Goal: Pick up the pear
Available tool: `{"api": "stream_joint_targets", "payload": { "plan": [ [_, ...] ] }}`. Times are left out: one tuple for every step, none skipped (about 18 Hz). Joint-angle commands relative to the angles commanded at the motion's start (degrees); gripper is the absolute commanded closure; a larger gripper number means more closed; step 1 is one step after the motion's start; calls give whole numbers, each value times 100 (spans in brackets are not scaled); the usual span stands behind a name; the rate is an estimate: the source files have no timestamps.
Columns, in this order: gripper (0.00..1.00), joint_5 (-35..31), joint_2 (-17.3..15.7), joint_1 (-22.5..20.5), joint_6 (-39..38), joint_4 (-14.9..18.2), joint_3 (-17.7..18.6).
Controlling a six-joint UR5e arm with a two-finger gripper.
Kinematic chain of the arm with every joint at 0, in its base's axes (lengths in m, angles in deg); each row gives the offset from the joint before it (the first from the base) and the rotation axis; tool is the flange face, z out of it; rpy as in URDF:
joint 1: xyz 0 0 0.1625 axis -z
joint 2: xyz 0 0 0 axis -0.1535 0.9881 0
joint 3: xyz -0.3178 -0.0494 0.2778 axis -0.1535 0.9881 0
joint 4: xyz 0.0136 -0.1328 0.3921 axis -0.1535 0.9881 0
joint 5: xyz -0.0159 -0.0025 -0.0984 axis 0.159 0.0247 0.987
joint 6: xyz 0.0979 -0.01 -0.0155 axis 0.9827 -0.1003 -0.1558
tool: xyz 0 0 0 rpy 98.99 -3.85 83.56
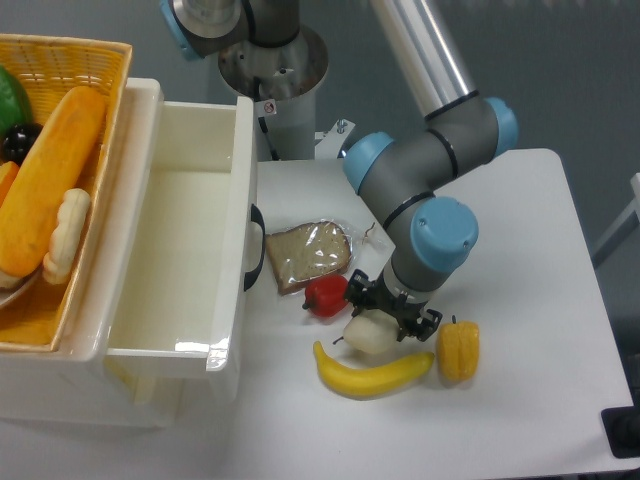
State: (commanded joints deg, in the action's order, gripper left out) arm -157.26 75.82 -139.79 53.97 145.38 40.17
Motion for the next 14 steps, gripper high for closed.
{"api": "stream_joint_targets", "payload": {
  "plan": [
    [46, 9, -44, -44, 140, 0, 0],
    [46, 17, -97, -70, 341, 9, 0],
    [46, 18, -167, -88, 526, 35, 9],
    [46, 18, -211, -149, 684, 96, 9],
    [46, 18, -273, -193, 808, 149, 9],
    [46, 26, -308, -203, 861, 176, 9],
    [46, 35, -361, -211, 870, 193, 9],
    [46, 53, -370, -220, 862, 219, 9],
    [46, 61, -387, -255, 862, 272, 9],
    [46, 79, -422, -290, 853, 316, 9],
    [46, 79, -475, -317, 853, 377, 9],
    [46, 79, -519, -326, 853, 448, 9],
    [46, 79, -528, -326, 853, 457, 44],
    [46, 79, -537, -378, 862, 474, 61]
  ]
}}
